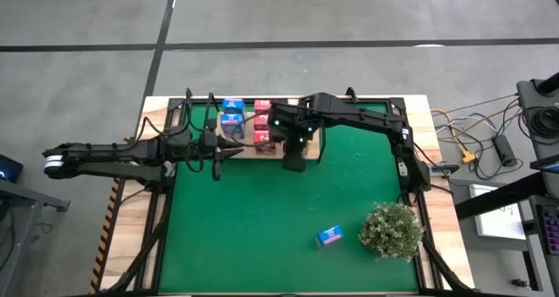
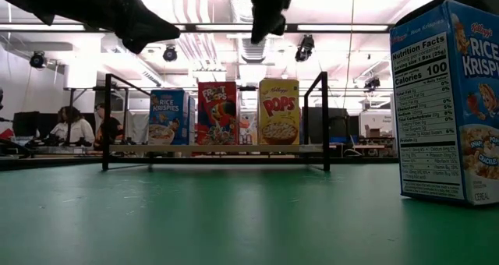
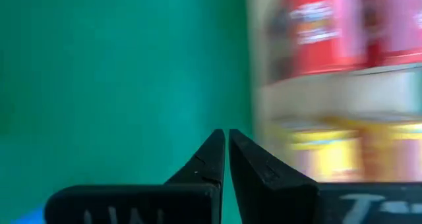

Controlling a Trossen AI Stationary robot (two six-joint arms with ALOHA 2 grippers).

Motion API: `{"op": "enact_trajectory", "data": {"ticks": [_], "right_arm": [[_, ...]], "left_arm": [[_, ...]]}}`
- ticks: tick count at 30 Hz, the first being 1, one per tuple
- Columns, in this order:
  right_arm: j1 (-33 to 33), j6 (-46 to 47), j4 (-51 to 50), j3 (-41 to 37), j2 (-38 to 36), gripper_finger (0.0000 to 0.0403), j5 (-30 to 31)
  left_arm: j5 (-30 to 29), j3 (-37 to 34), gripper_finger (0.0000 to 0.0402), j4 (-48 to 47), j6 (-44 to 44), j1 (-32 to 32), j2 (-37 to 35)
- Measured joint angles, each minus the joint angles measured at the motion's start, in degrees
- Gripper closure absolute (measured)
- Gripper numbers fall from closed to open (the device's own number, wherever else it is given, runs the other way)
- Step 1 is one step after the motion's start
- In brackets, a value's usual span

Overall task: Stack cereal on shelf
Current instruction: Put the blue cereal box on the shelf aligned with the other blue cereal box

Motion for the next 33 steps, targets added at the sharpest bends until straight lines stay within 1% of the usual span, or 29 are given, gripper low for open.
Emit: {"op": "enact_trajectory", "data": {"ticks": [1, 3, 8, 12, 17, 19, 23, 27, 33], "right_arm": [[0.8, 1.5, -0.3, 0.0, -0.1, 0.039, -2.4], [3.1, 4.5, -0.7, 0.0, -0.2, 0.039, -4.3], [10.7, 8.8, -2.5, -0.6, -0.2, 0.039, -4.4], [17.2, 12.0, -2.5, -2.5, -0.1, 0.039, -4.0], [23.7, 16.1, -1.1, -6.4, -0.1, 0.039, -3.6], [26.3, 16.5, 0.5, -8.7, -0.1, 0.039, -2.4], [31.6, 18.4, 3.0, -12.9, -0.1, 0.039, 1.9], [36.2, 22.4, 3.3, -15.7, -0.1, 0.039, 7.0], [40.7, 25.4, 2.9, -17.5, -0.6, 0.039, 10.1]], "left_arm": [[0.0, 0.0, 0.0362, 0.1, -0.8, 0.0, 0.0], [0.0, 0.0, 0.0362, 0.4, -2.5, -0.5, 0.1], [0.0, 0.0, 0.0362, 1.4, -5.5, -3.5, 0.1], [0.1, 0.0, 0.0362, 3.2, -7.1, -7.8, 0.1], [-0.3, 0.0, 0.0362, 5.3, -8.1, -13.6, 0.2], [-0.3, -0.2, 0.0362, 7.5, -8.1, -16.0, 0.6], [-0.4, -0.8, 0.0362, 12.7, -8.1, -20.1, 2.1], [-0.4, -0.9, 0.0362, 16.4, -8.1, -23.2, 4.3], [-0.5, -0.9, 0.0362, 20.7, -8.0, -25.4, 7.7]]}}
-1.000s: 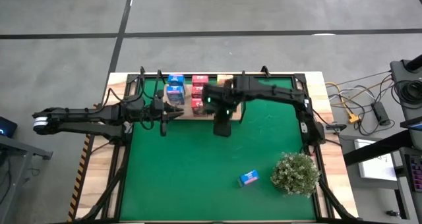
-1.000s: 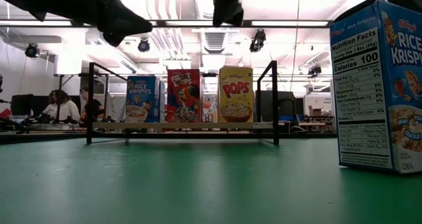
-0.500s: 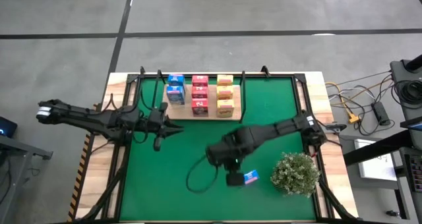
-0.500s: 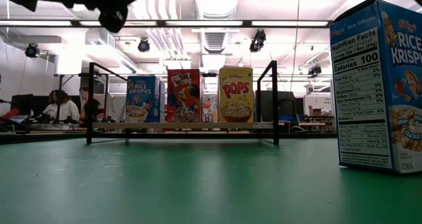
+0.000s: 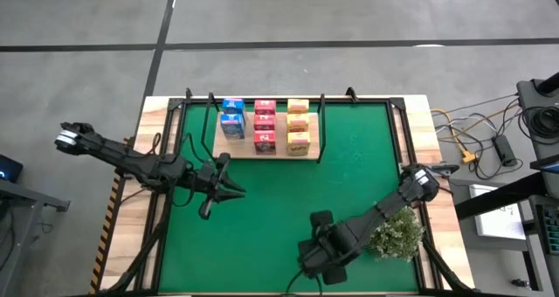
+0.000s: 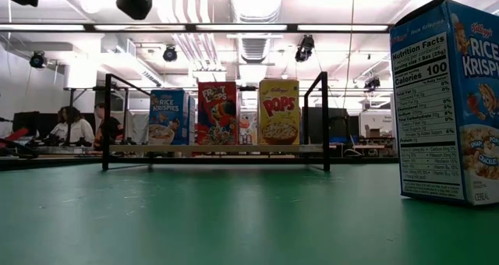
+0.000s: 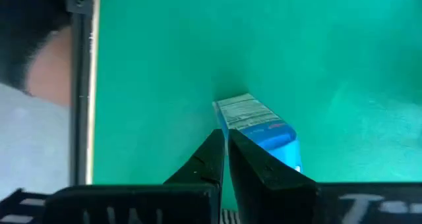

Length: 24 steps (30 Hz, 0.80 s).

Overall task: Stack cereal on shelf
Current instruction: Put the blue cereal box on the shelf aligned with the other blue cereal box

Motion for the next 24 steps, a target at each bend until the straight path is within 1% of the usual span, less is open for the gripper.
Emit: {"op": "enact_trajectory", "data": {"ticks": [4, 9, 13, 16, 20, 22, 24], "right_arm": [[0.4, 0.6, -0.6, -0.1, -1.1, 0.039, 2.6], [-0.5, 1.2, -0.9, -2.5, -4.3, 0.039, 2.7], [-0.7, -0.1, 1.7, -8.3, -7.4, 0.039, 3.3], [-0.6, -0.1, 2.9, -14.0, -10.8, 0.039, 5.8], [-0.4, -0.2, 9.6, -20.6, -16.6, 0.039, 10.1], [-0.4, -0.7, 12.8, -22.8, -19.0, 0.039, 10.2], [-0.4, -0.8, 13.7, -24.3, -20.5, 0.039, 10.3]], "left_arm": [[-0.1, 0.0, 0.0362, 1.8, -0.4, 0.0, 1.6], [-0.1, 0.0, 0.0362, 3.1, -0.5, 0.0, 3.3], [-1.5, 0.0, 0.0362, 3.7, -0.9, 0.0, 3.9], [-3.0, 0.0, 0.0362, 4.0, -0.9, 0.0, 3.7], [-3.6, 0.7, 0.0362, 4.5, -0.8, 0.0, 3.4], [-3.6, 1.1, 0.0362, 4.5, -0.8, 0.0, 3.3], [-3.6, 1.7, 0.0362, 4.5, -0.8, 0.0, 3.5]]}}
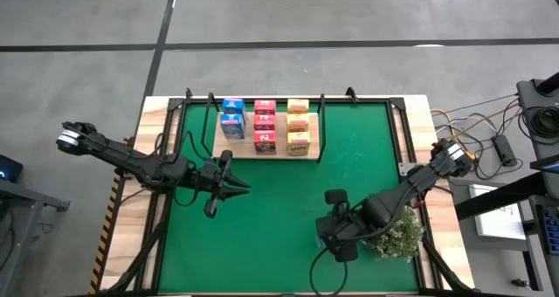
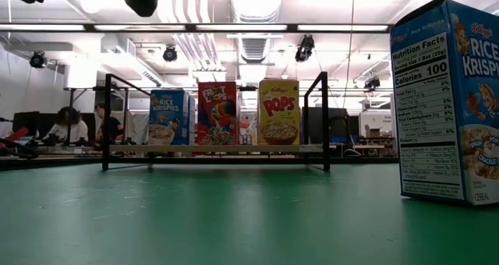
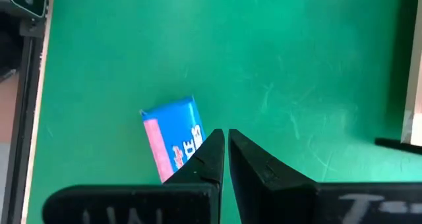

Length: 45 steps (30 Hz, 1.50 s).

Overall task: Stack cereal on shelf
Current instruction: Put the blue cereal box on the shelf aligned with the other blue cereal box

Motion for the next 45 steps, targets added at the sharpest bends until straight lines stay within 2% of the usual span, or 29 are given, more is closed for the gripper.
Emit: {"op": "enact_trajectory", "data": {"ticks": [7, 11, 15, 25, 29, 37, 41, 45], "right_arm": [[0.0, 1.8, 0.0, -1.4, -0.2, 0.0389, 0.6], [-1.9, 4.3, -0.8, -1.3, 0.1, 0.037, -3.5], [-3.1, 7.5, -0.5, -1.3, 0.0, 0.0317, -4.4], [-1.0, 0.7, -0.1, -1.3, 0.0, 0.0144, -5.0], [0.2, 0.7, 0.0, -1.8, 0.0, 0.0102, -5.9], [0.9, 1.0, 2.8, -7.4, 0.6, 0.0091, -5.0], [0.9, 0.6, 4.6, -9.3, 0.7, 0.0107, -4.8], [0.9, 0.6, 5.2, -9.3, 0.7, 0.014, -4.9]], "left_arm": [[0.0, 0.4, 0.0362, 0.1, 0.0, 0.0, 0.2], [0.0, 0.4, 0.0362, 0.1, 0.0, 0.0, 0.2], [0.0, 0.4, 0.0362, 0.1, 0.0, 0.0, 0.2], [0.1, 0.3, 0.0362, 0.1, 0.0, 0.0, 0.2], [0.1, 0.3, 0.0362, 0.1, 0.0, 0.0, 0.2], [0.1, 0.3, 0.0362, 0.1, 0.0, 0.0, 0.2], [0.1, 0.3, 0.0362, 0.1, 0.0, 0.0, 0.2], [0.1, 0.3, 0.0362, 0.1, 0.0, 0.0, 0.2]]}}
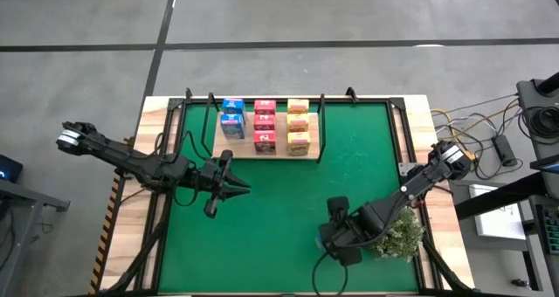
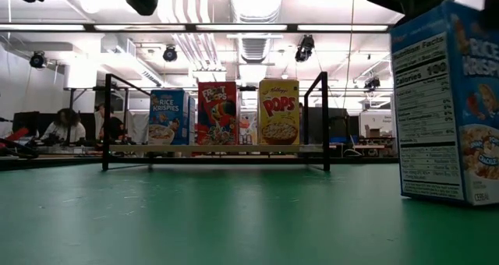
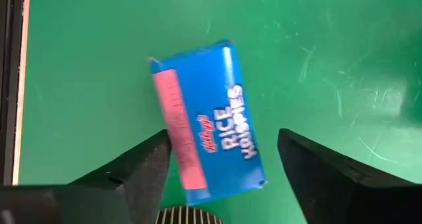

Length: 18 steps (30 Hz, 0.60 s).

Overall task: Stack cereal on shelf
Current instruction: Put the blue cereal box on the shelf aligned with the other blue cereal box

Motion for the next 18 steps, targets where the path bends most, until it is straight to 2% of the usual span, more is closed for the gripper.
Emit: {"op": "enact_trajectory", "data": {"ticks": [9, 18], "right_arm": [[0.0, -0.3, 1.1, 0.0, 0.0, 0.022, -0.5], [0.0, -0.3, 2.5, 0.0, 0.0, 0.0259, -0.5]], "left_arm": [[0.0, 0.0, 0.0362, 0.0, 0.0, 0.0, 0.0], [0.0, 0.0, 0.0362, 0.0, 0.0, 0.0, 0.0]]}}
